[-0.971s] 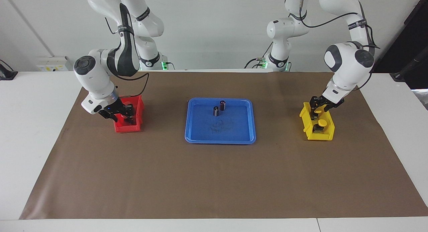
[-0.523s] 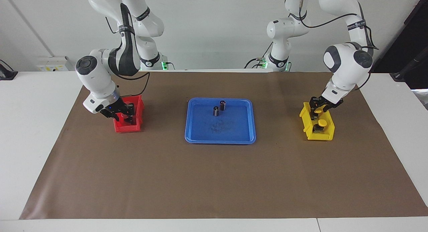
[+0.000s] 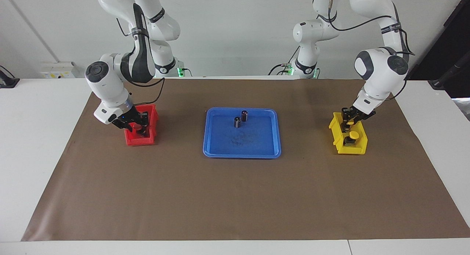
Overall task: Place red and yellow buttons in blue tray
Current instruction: 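Grasp a red button with the right gripper while the left gripper grips yellow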
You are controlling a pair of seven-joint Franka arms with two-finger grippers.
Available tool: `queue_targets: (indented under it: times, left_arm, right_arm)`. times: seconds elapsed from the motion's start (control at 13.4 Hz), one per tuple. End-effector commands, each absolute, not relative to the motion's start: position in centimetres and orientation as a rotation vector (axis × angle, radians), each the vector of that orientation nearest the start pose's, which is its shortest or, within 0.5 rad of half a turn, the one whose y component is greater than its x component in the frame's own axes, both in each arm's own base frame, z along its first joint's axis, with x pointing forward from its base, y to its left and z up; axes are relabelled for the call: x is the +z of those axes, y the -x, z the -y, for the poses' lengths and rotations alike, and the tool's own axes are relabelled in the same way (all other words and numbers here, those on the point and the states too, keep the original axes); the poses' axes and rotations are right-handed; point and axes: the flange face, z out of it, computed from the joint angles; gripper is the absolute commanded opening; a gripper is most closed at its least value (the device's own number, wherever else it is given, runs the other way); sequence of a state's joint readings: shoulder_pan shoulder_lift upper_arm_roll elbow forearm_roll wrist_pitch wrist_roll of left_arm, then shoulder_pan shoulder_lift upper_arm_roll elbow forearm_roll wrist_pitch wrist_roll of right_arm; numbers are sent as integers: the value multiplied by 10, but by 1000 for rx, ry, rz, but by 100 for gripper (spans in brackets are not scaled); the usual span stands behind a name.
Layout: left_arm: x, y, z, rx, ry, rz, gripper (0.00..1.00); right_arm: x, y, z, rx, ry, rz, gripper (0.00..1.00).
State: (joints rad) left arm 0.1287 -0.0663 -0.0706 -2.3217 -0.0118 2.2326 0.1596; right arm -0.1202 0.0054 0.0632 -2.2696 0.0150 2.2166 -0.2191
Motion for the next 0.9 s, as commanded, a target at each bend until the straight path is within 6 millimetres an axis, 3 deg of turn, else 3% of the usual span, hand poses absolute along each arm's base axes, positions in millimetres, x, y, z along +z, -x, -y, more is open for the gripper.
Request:
queue_targets:
  times: [0.0,0.22,0.45,0.6,0.82]
  left_arm:
    - [385,-505,-32,17,3137,-139,4]
    - [437,-514,-28,121,3141,-123,2]
    - [480,-519,-24,179,3082,-98,2]
    - [487,-519,-13,185,3070,-119,2]
    - [489,-520,-8,178,3069,-97,2]
  right_arm:
    - [354,-500,30,76,3102,277,59]
    - [351,-497,34,87,3099,287,58]
    - [348,-493,34,92,3097,303,51]
    - [346,-489,38,93,3094,322,44]
    - [349,-492,38,103,3094,321,14]
